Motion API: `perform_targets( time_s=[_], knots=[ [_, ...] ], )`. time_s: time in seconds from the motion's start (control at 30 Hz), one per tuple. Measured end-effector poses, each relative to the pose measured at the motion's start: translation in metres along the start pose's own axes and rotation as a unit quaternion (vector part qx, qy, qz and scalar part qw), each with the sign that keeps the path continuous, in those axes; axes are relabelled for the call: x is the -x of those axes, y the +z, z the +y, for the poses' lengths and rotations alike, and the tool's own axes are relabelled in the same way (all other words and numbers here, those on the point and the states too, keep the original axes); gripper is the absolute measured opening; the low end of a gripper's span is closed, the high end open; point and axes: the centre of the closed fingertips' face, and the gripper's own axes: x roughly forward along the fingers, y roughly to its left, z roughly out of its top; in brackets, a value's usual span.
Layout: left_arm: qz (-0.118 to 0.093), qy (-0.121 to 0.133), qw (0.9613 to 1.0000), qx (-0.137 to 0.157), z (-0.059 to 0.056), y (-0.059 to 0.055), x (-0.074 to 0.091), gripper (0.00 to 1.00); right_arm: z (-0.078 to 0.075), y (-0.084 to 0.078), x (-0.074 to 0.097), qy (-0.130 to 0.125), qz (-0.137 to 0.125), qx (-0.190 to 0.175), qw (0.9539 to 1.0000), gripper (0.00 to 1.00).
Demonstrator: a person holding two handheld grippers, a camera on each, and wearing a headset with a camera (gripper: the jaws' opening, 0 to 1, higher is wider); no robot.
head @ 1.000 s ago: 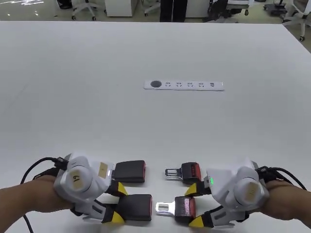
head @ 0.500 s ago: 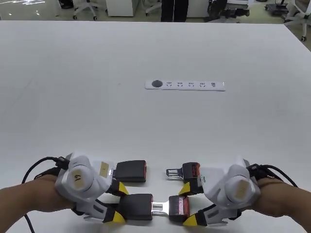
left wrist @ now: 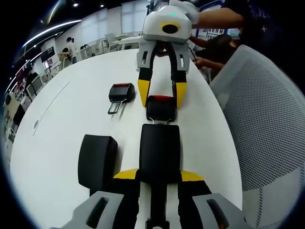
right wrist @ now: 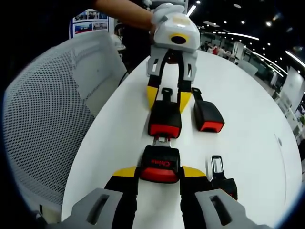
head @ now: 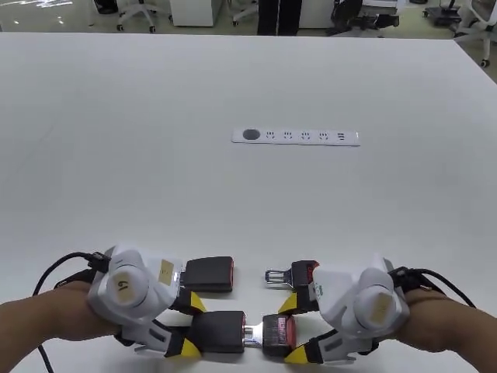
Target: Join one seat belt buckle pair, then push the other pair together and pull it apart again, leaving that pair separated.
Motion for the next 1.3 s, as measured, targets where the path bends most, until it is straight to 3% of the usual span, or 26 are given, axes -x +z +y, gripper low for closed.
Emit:
perform_targets(
  time_s=[0.63,1.3],
  knots=[
    [-0.004,0.002,1.0000,0.003,0.0005,0.0005,-0.0003,0.31,-0.0004,-0.0004,0.0010,-0.005,-0.005,-0.009,0.9999,0.29],
    [-0.001,0.008,0.9999,0.011,0.0002,0.0005,0.0001,0.30,-0.0005,0.0063,-0.0032,-0.004,0.012,-0.014,0.9998,0.29]
  ],
)
